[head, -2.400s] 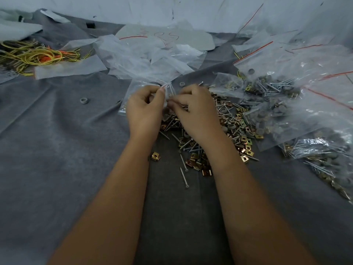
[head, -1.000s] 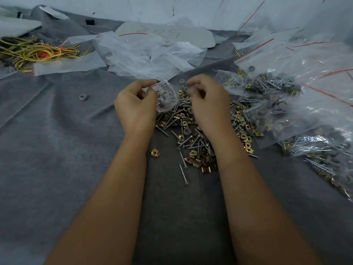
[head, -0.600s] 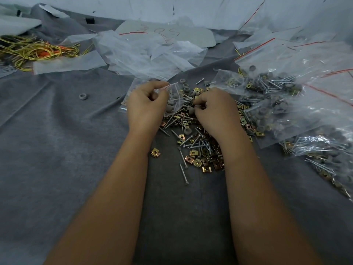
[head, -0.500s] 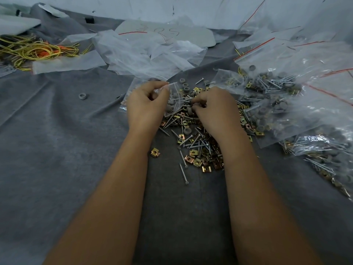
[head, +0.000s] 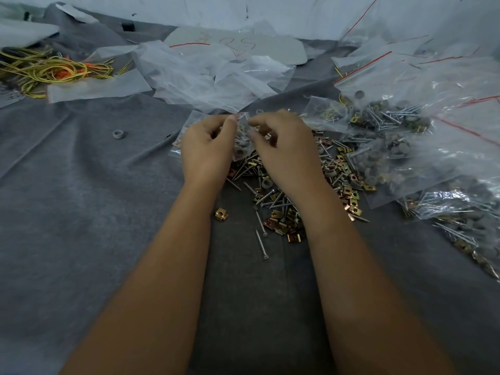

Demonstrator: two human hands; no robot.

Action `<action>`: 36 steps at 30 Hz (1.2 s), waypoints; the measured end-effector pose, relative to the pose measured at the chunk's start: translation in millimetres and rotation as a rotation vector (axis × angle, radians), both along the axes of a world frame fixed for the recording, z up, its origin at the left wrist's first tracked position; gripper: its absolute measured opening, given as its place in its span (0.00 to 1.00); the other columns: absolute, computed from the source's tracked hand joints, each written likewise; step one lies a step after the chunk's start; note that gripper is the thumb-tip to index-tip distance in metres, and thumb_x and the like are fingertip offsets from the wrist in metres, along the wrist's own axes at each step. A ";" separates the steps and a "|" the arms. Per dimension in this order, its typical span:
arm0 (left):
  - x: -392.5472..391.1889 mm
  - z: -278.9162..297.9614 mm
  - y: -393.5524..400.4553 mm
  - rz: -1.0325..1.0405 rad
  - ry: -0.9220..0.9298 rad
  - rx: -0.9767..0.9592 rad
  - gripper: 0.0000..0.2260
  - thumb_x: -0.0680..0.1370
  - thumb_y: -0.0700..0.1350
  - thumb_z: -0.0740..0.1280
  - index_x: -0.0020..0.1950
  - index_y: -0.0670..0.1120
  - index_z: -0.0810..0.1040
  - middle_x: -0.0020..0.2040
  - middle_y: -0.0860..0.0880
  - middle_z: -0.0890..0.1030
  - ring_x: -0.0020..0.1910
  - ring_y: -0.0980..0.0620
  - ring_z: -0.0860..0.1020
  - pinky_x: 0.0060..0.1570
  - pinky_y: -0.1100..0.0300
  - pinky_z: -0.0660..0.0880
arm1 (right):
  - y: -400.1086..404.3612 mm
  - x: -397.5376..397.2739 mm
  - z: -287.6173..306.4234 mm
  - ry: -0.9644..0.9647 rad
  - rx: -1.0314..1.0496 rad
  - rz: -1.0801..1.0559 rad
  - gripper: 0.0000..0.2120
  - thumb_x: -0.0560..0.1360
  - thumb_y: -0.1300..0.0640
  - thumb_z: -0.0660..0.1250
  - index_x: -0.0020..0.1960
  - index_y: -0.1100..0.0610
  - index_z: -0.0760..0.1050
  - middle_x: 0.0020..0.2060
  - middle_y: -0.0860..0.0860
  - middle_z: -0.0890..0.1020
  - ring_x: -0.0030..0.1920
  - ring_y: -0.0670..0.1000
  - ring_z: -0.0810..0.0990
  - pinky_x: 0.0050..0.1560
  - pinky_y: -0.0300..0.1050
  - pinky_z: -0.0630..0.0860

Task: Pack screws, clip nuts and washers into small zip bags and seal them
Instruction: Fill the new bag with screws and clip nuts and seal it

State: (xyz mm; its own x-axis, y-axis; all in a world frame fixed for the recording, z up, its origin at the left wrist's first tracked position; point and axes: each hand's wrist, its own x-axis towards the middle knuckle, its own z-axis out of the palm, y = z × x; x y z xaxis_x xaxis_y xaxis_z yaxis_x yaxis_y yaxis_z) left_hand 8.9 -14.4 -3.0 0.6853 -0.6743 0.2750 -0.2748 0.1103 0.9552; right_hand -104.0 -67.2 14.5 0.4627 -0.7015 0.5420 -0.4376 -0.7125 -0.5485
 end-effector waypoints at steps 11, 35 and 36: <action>2.2 -0.4 -2.3 0.025 -0.035 0.071 0.09 0.79 0.48 0.63 0.40 0.51 0.77 0.38 0.45 0.79 0.38 0.51 0.77 0.47 0.40 0.78 | -4.9 -17.8 5.3 0.455 0.115 -0.058 0.09 0.72 0.54 0.69 0.50 0.50 0.84 0.46 0.50 0.84 0.55 0.55 0.77 0.59 0.53 0.74; 1.0 -0.8 -2.3 0.030 -0.036 0.056 0.11 0.79 0.48 0.63 0.41 0.49 0.82 0.42 0.40 0.83 0.45 0.40 0.82 0.45 0.40 0.79 | -3.8 -19.9 11.6 0.144 0.211 -0.017 0.07 0.76 0.54 0.67 0.40 0.51 0.79 0.33 0.43 0.78 0.36 0.42 0.76 0.38 0.40 0.72; 1.1 -0.8 -2.3 0.031 -0.036 0.056 0.11 0.79 0.48 0.63 0.42 0.48 0.82 0.42 0.39 0.83 0.45 0.40 0.82 0.45 0.40 0.79 | -4.5 -22.8 13.6 0.205 0.227 -0.012 0.09 0.75 0.51 0.68 0.38 0.52 0.79 0.32 0.45 0.79 0.35 0.43 0.76 0.37 0.41 0.72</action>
